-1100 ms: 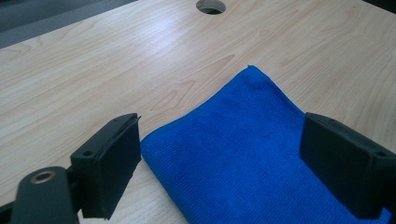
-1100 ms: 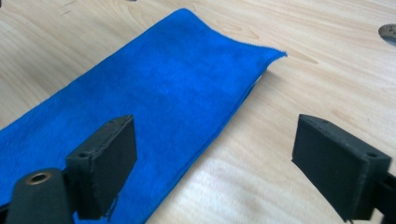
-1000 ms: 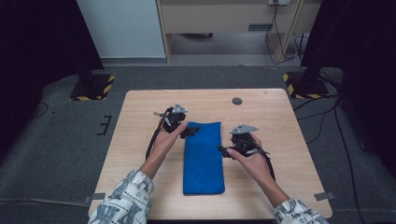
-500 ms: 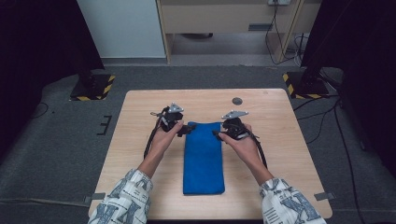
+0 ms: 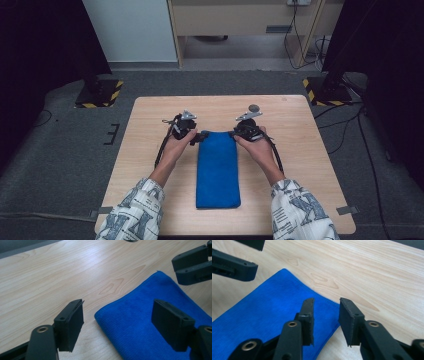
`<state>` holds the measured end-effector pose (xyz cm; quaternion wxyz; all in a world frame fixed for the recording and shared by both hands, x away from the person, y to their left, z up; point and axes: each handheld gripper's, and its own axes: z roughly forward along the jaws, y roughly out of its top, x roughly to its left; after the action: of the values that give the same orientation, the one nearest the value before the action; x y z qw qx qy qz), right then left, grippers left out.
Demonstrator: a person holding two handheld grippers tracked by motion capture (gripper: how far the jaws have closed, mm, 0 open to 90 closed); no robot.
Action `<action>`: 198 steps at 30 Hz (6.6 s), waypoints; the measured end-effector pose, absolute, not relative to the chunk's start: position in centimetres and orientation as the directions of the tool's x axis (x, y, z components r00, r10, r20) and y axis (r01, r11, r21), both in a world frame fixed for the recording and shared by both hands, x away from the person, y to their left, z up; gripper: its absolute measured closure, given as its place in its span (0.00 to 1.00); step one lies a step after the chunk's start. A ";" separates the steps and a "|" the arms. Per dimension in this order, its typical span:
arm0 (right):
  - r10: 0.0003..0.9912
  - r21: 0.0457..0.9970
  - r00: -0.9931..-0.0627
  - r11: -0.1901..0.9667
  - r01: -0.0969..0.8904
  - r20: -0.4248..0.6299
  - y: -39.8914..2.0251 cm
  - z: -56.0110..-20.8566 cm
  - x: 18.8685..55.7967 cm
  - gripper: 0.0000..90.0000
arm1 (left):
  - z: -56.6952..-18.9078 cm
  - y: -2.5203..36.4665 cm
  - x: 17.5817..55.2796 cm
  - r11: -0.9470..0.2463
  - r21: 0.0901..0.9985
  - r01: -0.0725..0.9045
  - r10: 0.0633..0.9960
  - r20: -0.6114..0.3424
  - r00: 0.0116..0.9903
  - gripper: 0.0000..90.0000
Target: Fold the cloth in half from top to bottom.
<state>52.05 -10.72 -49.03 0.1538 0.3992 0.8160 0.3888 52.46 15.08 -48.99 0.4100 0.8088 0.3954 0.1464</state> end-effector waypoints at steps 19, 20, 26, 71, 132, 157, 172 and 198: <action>0.801 0.707 -0.587 0.347 0.617 0.119 -10.7 -52.0 55.7 0.66 | -51.6 14.8 54.3 -0.380 0.718 0.583 0.788 -0.080 0.611 0.52; 0.802 0.703 -0.584 0.344 0.622 0.125 -10.7 -52.3 55.7 0.65 | -51.8 14.8 54.4 -0.385 0.715 0.584 0.789 -0.074 0.610 0.55; 0.804 0.697 -0.584 0.356 0.623 0.111 -10.2 -52.8 55.9 0.63 | -52.6 14.8 54.6 -0.400 0.695 0.597 0.790 -0.069 0.609 0.59; 0.769 0.812 -0.626 0.280 0.513 0.130 -11.4 -46.2 53.7 0.97 | -45.3 13.2 52.8 -0.363 0.795 0.486 0.769 -0.040 0.638 0.96; 0.695 0.848 -0.717 0.349 0.399 0.052 -11.1 -45.5 49.1 0.96 | -44.0 14.6 48.7 -0.367 0.820 0.439 0.728 -0.041 0.684 0.96; 0.637 0.863 -0.769 0.357 0.359 0.057 -11.9 -46.0 44.1 0.95 | -43.9 14.9 44.4 -0.393 0.820 0.416 0.671 -0.054 0.740 0.95; 0.619 0.856 -0.782 0.364 0.366 0.072 -11.7 -46.8 42.3 0.94 | -44.7 14.9 42.5 -0.418 0.810 0.412 0.655 -0.046 0.754 0.94; 0.597 0.848 -0.801 0.397 0.351 0.052 -11.8 -47.3 39.7 0.94 | -45.9 15.5 40.5 -0.413 0.815 0.406 0.636 -0.061 0.769 0.95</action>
<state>39.69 -11.75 -47.25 0.1312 0.2871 0.8255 0.4678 40.45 15.52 -45.93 0.4416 0.8305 0.3135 0.1303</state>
